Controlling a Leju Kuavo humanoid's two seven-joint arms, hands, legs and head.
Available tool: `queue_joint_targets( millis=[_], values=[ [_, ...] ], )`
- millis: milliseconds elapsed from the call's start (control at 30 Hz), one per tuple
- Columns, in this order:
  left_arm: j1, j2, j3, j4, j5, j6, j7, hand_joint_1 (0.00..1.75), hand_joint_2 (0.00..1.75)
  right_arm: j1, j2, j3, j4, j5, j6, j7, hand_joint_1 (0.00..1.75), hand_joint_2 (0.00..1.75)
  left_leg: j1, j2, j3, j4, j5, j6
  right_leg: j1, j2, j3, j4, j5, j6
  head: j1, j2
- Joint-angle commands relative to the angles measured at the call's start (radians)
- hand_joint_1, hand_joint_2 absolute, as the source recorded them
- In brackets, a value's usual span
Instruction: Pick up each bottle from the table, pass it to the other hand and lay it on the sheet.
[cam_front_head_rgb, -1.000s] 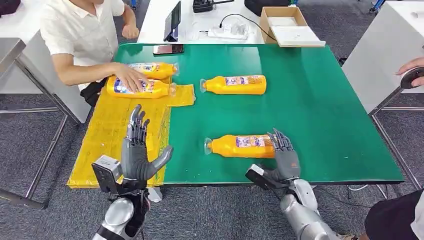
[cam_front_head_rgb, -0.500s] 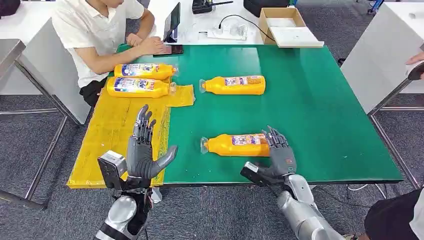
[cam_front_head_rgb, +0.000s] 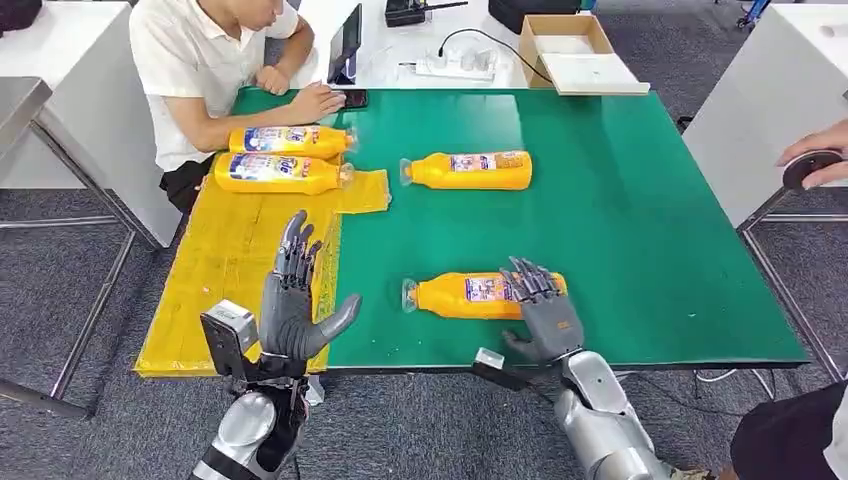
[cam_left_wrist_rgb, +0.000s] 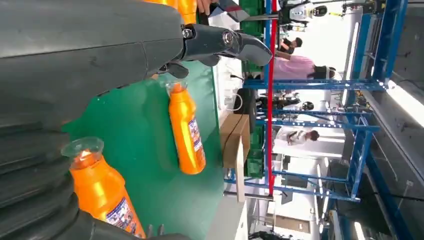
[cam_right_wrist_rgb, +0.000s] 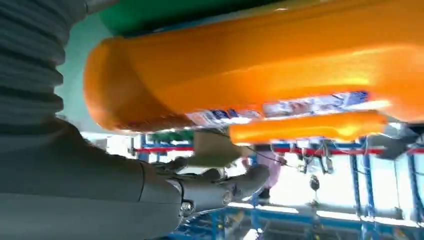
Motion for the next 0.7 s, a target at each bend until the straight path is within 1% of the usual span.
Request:
queue_joint_targets(
  millis=[33, 100, 133, 200, 367, 400, 433, 467, 500, 533, 567, 600, 633, 700],
  values=[
    [-0.027, 0.028, -0.029, 0.029, 0.006, 0.000, 0.005, 0.00, 1.75, 0.019, 0.043, -0.101, -0.069, 0.004, -0.062, -0.009, 0.00, 1.75, 0.001, 0.001, 0.002, 0.000, -0.001, -0.002, 0.001, 0.000, 0.001, 0.000, -0.001, -0.002, 0.000, 0.000],
    [-0.027, 0.028, -0.029, 0.029, 0.006, 0.000, 0.005, 0.00, 1.75, 0.019, 0.043, -0.101, -0.069, 0.004, -0.062, -0.009, 0.00, 1.75, 0.000, 0.000, -0.001, 0.000, 0.000, -0.001, 0.001, 0.000, -0.001, 0.000, -0.001, -0.001, 0.000, 0.000],
    [-0.027, 0.028, -0.029, 0.029, 0.006, 0.000, 0.005, 0.00, 1.75, 0.019, 0.043, -0.101, -0.069, 0.004, -0.062, -0.009, 0.00, 1.75, 0.001, 0.001, 0.001, -0.001, -0.001, -0.002, 0.001, -0.001, 0.001, 0.000, -0.001, -0.002, 0.001, 0.000],
    [-0.027, 0.028, -0.029, 0.029, 0.006, 0.000, 0.005, 0.00, 1.75, 0.019, 0.043, -0.101, -0.069, 0.004, -0.062, -0.009, 0.00, 1.75, 0.000, 0.000, -0.001, -0.001, 0.000, -0.001, 0.000, 0.000, -0.001, 0.000, 0.000, -0.001, 0.001, 0.000],
    [-0.027, 0.028, -0.029, 0.029, 0.006, 0.000, 0.005, 0.00, 1.75, 0.019, 0.043, -0.101, -0.069, 0.004, -0.062, -0.009, 0.00, 1.75, 0.000, 0.000, 0.000, -0.001, -0.001, -0.002, 0.000, -0.001, 0.000, 0.000, -0.001, -0.002, 0.000, 0.000],
    [-0.027, 0.029, -0.028, 0.031, 0.007, 0.000, 0.005, 0.00, 1.75, 0.013, 0.046, -0.117, -0.045, 0.027, -0.062, -0.005, 0.00, 1.75, 0.000, 0.000, -0.001, -0.001, 0.000, -0.001, 0.000, -0.001, -0.001, 0.000, -0.001, -0.002, 0.000, 0.000],
    [-0.026, 0.029, -0.027, 0.033, 0.008, 0.000, 0.006, 0.00, 1.75, -0.001, 0.047, -0.134, -0.002, 0.008, -0.062, -0.013, 0.00, 1.75, 0.000, 0.000, 0.001, -0.001, -0.001, -0.002, 0.000, 0.000, 0.000, 0.000, -0.001, -0.002, 0.000, 0.000],
    [-0.025, 0.029, -0.026, 0.036, 0.009, -0.001, 0.006, 0.00, 1.75, -0.011, 0.039, -0.127, 0.036, 0.026, -0.062, 0.014, 0.00, 1.75, 0.000, 0.001, 0.000, -0.001, -0.001, -0.001, 0.000, 0.000, 0.000, -0.001, -0.001, -0.002, 0.000, 0.000],
    [-0.024, 0.028, -0.024, 0.039, 0.013, -0.003, 0.010, 0.00, 1.75, -0.033, 0.020, -0.102, 0.120, 0.058, -0.062, 0.073, 0.00, 1.75, 0.000, 0.001, 0.000, -0.001, 0.000, -0.001, 0.000, 0.000, -0.001, -0.001, 0.000, -0.001, 0.000, 0.000],
    [-0.024, 0.028, -0.023, 0.042, 0.015, -0.005, 0.013, 0.00, 1.75, -0.080, -0.005, -0.067, 0.264, 0.069, -0.062, 0.129, 0.00, 1.75, 0.000, 0.001, 0.002, -0.001, -0.001, -0.002, 0.001, 0.000, 0.001, -0.001, -0.001, -0.002, 0.000, 0.000],
    [-0.024, 0.028, -0.023, 0.043, 0.017, -0.008, 0.016, 0.00, 1.75, -0.099, -0.014, -0.066, 0.318, 0.060, -0.013, 0.165, 0.00, 1.75, 0.000, 0.001, 0.001, -0.001, -0.001, -0.001, 0.000, 0.001, 0.001, -0.001, 0.000, -0.002, 0.000, 0.000],
    [-0.024, 0.027, -0.020, 0.043, 0.019, -0.012, 0.023, 0.00, 1.75, -0.108, -0.031, -0.044, 0.358, 0.065, 0.056, 0.222, 0.00, 1.75, 0.000, 0.001, 0.000, -0.001, -0.001, -0.001, 0.000, 0.001, 0.000, -0.001, 0.000, -0.001, 0.000, 0.000],
    [-0.027, 0.027, -0.021, 0.045, 0.019, -0.015, 0.026, 0.00, 1.75, -0.111, -0.040, -0.048, 0.379, 0.055, 0.098, 0.257, 0.00, 1.75, 0.001, 0.002, 0.002, -0.001, -0.001, -0.001, 0.001, 0.001, 0.002, -0.002, 0.000, -0.002, 0.000, 0.000],
    [-0.035, 0.027, -0.023, 0.051, 0.018, -0.022, 0.036, 0.00, 1.75, -0.107, -0.059, -0.049, 0.397, 0.043, 0.183, 0.324, 0.00, 1.75, 0.000, 0.001, 0.001, -0.001, 0.000, -0.001, 0.000, 0.000, 0.001, -0.001, 0.000, -0.001, 0.000, 0.000]
  ],
)
